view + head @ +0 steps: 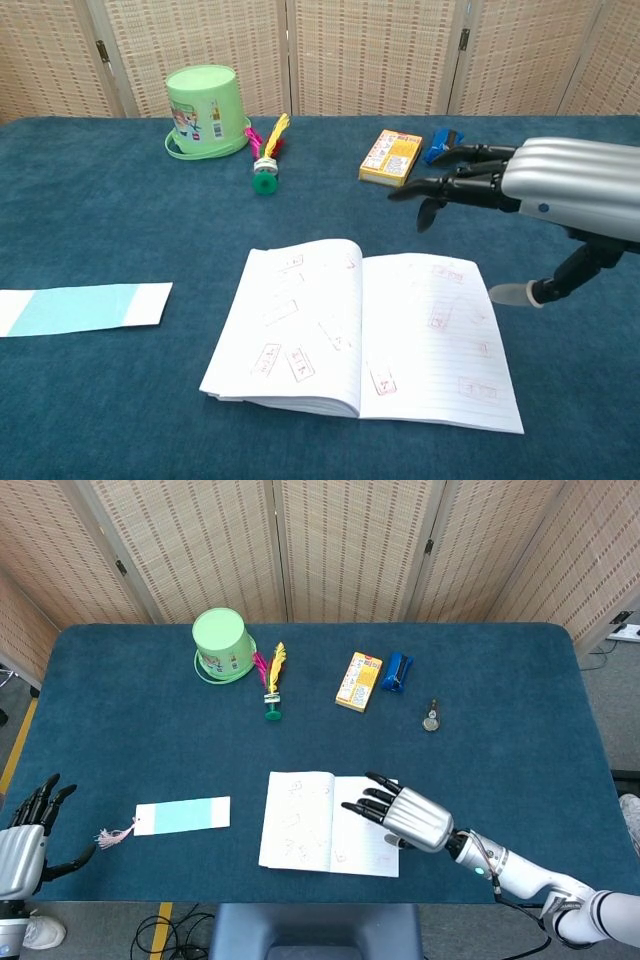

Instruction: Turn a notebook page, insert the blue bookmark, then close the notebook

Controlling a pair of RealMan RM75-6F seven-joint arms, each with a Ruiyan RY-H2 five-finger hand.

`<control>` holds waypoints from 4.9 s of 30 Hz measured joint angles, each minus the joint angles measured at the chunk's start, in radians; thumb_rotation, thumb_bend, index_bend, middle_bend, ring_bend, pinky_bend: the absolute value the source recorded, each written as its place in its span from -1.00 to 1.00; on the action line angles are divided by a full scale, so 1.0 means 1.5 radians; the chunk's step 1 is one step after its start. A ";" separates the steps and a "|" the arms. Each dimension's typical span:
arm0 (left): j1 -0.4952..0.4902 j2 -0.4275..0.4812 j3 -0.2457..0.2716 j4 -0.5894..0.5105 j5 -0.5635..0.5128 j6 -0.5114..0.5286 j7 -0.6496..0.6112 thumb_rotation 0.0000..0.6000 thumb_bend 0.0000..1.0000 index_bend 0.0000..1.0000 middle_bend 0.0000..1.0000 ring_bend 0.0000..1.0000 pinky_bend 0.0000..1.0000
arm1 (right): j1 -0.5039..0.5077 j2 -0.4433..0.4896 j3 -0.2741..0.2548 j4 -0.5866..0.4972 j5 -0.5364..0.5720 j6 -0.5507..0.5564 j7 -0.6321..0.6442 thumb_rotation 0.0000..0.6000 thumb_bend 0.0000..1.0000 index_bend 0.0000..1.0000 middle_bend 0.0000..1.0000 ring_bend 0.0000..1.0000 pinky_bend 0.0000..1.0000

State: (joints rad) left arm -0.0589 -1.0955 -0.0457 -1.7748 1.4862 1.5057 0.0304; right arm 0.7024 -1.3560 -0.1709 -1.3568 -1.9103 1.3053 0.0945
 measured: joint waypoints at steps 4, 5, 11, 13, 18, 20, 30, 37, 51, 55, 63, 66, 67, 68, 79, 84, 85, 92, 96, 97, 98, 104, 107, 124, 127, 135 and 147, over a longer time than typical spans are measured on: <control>-0.002 -0.001 0.000 -0.003 0.000 -0.004 0.006 1.00 -0.55 -0.70 -0.92 -0.83 -0.68 | -0.005 -0.027 -0.014 0.033 -0.014 -0.009 0.013 1.00 -0.62 -0.96 -0.36 -0.45 -0.77; -0.003 -0.001 0.001 -0.005 0.001 -0.005 0.007 1.00 -0.55 -0.70 -0.92 -0.83 -0.68 | -0.005 -0.030 -0.015 0.034 -0.013 -0.018 0.008 1.00 -0.60 -0.96 -0.32 -0.45 -0.77; -0.005 -0.004 0.002 -0.005 -0.002 -0.011 0.012 1.00 -0.55 -0.70 -0.92 -0.83 -0.68 | -0.003 -0.045 -0.013 0.021 0.026 -0.111 -0.034 1.00 -0.58 -0.96 -0.33 -0.49 -0.77; -0.006 -0.005 0.002 -0.005 -0.003 -0.012 0.012 1.00 -0.55 -0.70 -0.92 -0.83 -0.68 | 0.000 -0.052 -0.004 0.018 0.048 -0.142 -0.046 1.00 -0.58 -0.96 -0.39 -0.52 -0.77; -0.007 -0.006 0.003 -0.005 -0.004 -0.013 0.013 1.00 -0.55 -0.70 -0.92 -0.83 -0.68 | 0.018 -0.086 0.025 0.026 0.081 -0.192 -0.065 1.00 -0.58 -0.96 -0.50 -0.58 -0.77; -0.006 -0.005 0.002 -0.004 -0.005 -0.012 0.012 1.00 -0.55 -0.70 -0.92 -0.83 -0.68 | 0.026 -0.099 0.036 0.033 0.087 -0.200 -0.067 1.00 -0.58 -0.96 -0.52 -0.59 -0.77; -0.006 -0.007 0.003 0.006 -0.014 -0.018 0.007 1.00 -0.55 -0.70 -0.92 -0.83 -0.68 | 0.069 -0.173 0.066 0.078 0.106 -0.257 -0.063 1.00 -0.48 -0.96 -0.55 -0.62 -0.77; -0.005 -0.009 0.004 0.016 -0.018 -0.019 -0.002 1.00 -0.55 -0.70 -0.92 -0.83 -0.68 | 0.088 -0.203 0.069 0.100 0.122 -0.293 -0.063 1.00 -0.47 -0.96 -0.55 -0.62 -0.77; -0.012 -0.007 -0.001 0.020 -0.009 -0.019 -0.005 1.00 -0.55 -0.70 -0.92 -0.83 -0.68 | 0.081 -0.173 0.061 0.091 0.111 -0.235 -0.060 1.00 -0.59 -0.96 -0.55 -0.62 -0.77; -0.025 -0.005 -0.005 0.019 0.003 -0.027 -0.002 1.00 -0.55 -0.70 -0.92 -0.83 -0.68 | 0.066 -0.119 0.068 0.057 0.109 -0.183 -0.065 1.00 -0.60 -0.96 -0.55 -0.62 -0.77; -0.079 -0.002 -0.016 0.028 0.038 -0.074 0.002 1.00 -0.55 -0.67 -0.92 -0.83 -0.68 | 0.007 0.019 0.077 -0.052 0.138 -0.116 -0.131 1.00 -0.60 -0.96 -0.55 -0.62 -0.78; -0.103 -0.002 -0.020 0.034 0.049 -0.100 0.005 1.00 -0.55 -0.60 -0.92 -0.83 -0.68 | -0.024 0.072 0.077 -0.092 0.153 -0.090 -0.159 1.00 -0.60 -0.96 -0.56 -0.62 -0.79; -0.110 -0.002 -0.020 0.035 0.051 -0.110 0.006 1.00 -0.55 -0.56 -0.92 -0.83 -0.68 | -0.037 0.090 0.076 -0.105 0.157 -0.080 -0.168 1.00 -0.60 -0.96 -0.56 -0.62 -0.79; -0.120 -0.002 -0.021 0.037 0.053 -0.125 0.008 1.00 -0.55 -0.55 -0.92 -0.83 -0.68 | -0.046 0.103 0.075 -0.114 0.160 -0.074 -0.175 1.00 -0.60 -0.96 -0.56 -0.62 -0.79; -0.224 -0.024 -0.014 0.038 0.028 -0.310 0.080 1.00 -0.55 -0.45 -0.92 -0.83 -0.68 | -0.116 0.153 0.070 -0.145 0.182 -0.030 -0.188 1.00 -0.60 -0.99 -0.59 -0.64 -0.79; -0.265 -0.055 -0.018 0.033 -0.041 -0.374 0.138 1.00 -0.55 -0.47 -0.92 -0.83 -0.68 | -0.125 0.150 0.075 -0.130 0.175 -0.025 -0.169 1.00 -0.60 -0.99 -0.59 -0.64 -0.79; -0.271 -0.060 -0.018 0.032 -0.055 -0.382 0.150 1.00 -0.55 -0.48 -0.92 -0.83 -0.68 | -0.127 0.149 0.075 -0.127 0.172 -0.024 -0.166 1.00 -0.60 -0.99 -0.59 -0.64 -0.79; -0.310 -0.100 -0.020 0.036 -0.158 -0.430 0.224 1.00 -0.55 -0.51 -0.92 -0.83 -0.68 | -0.137 0.145 0.077 -0.115 0.170 -0.030 -0.153 1.00 -0.60 -0.99 -0.60 -0.64 -0.79; -0.324 -0.126 -0.021 0.045 -0.206 -0.436 0.252 1.00 -0.55 -0.50 -0.92 -0.83 -0.68 | -0.142 0.143 0.079 -0.111 0.167 -0.031 -0.147 1.00 -0.60 -0.99 -0.60 -0.64 -0.79; -0.327 -0.132 -0.021 0.048 -0.217 -0.435 0.257 1.00 -0.55 -0.49 -0.92 -0.83 -0.68 | -0.143 0.143 0.080 -0.110 0.166 -0.031 -0.145 1.00 -0.60 -0.99 -0.60 -0.64 -0.79; -0.330 -0.140 -0.021 0.052 -0.231 -0.434 0.265 1.00 -0.55 -0.49 -0.92 -0.83 -0.68 | -0.144 0.142 0.080 -0.109 0.165 -0.031 -0.144 1.00 -0.60 -0.99 -0.60 -0.64 -0.79; -0.344 -0.164 -0.018 0.067 -0.301 -0.418 0.318 1.00 -0.55 -0.52 -0.92 -0.83 -0.68 | -0.149 0.140 0.083 -0.103 0.161 -0.033 -0.134 1.00 -0.60 -0.99 -0.60 -0.64 -0.79; -0.350 -0.168 -0.013 0.069 -0.335 -0.406 0.346 1.00 -0.55 -0.53 -0.92 -0.83 -0.68 | -0.151 0.139 0.084 -0.100 0.159 -0.033 -0.130 1.00 -0.60 -0.99 -0.60 -0.64 -0.79; -0.378 -0.168 0.016 0.066 -0.441 -0.386 0.384 1.00 -0.55 -0.56 -0.96 -0.83 -0.68 | -0.160 0.131 0.092 -0.085 0.147 -0.029 -0.112 1.00 -0.60 -0.99 -0.60 -0.64 -0.82; -0.380 -0.170 0.020 0.067 -0.446 -0.382 0.383 1.00 -0.55 -0.54 -0.96 -0.83 -0.68 | -0.162 0.131 0.093 -0.084 0.146 -0.028 -0.110 1.00 -0.60 -0.99 -0.60 -0.64 -0.82; -0.384 -0.175 0.031 0.063 -0.432 -0.378 0.374 1.00 -0.55 -0.47 -0.96 -0.83 -0.68 | -0.166 0.132 0.095 -0.084 0.144 -0.027 -0.108 1.00 -0.60 -0.99 -0.60 -0.64 -0.82; -0.380 -0.200 0.035 0.086 -0.407 -0.359 0.350 1.00 -0.55 -0.35 -0.96 -0.83 -0.68 | -0.171 0.130 0.098 -0.080 0.145 -0.028 -0.103 1.00 -0.60 -0.99 -0.60 -0.64 -0.82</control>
State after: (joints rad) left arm -0.6283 -1.3954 0.0073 -1.6453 0.8753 0.9669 0.5559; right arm 0.4458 -1.1604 -0.0242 -1.4770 -1.6922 1.2632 -0.0600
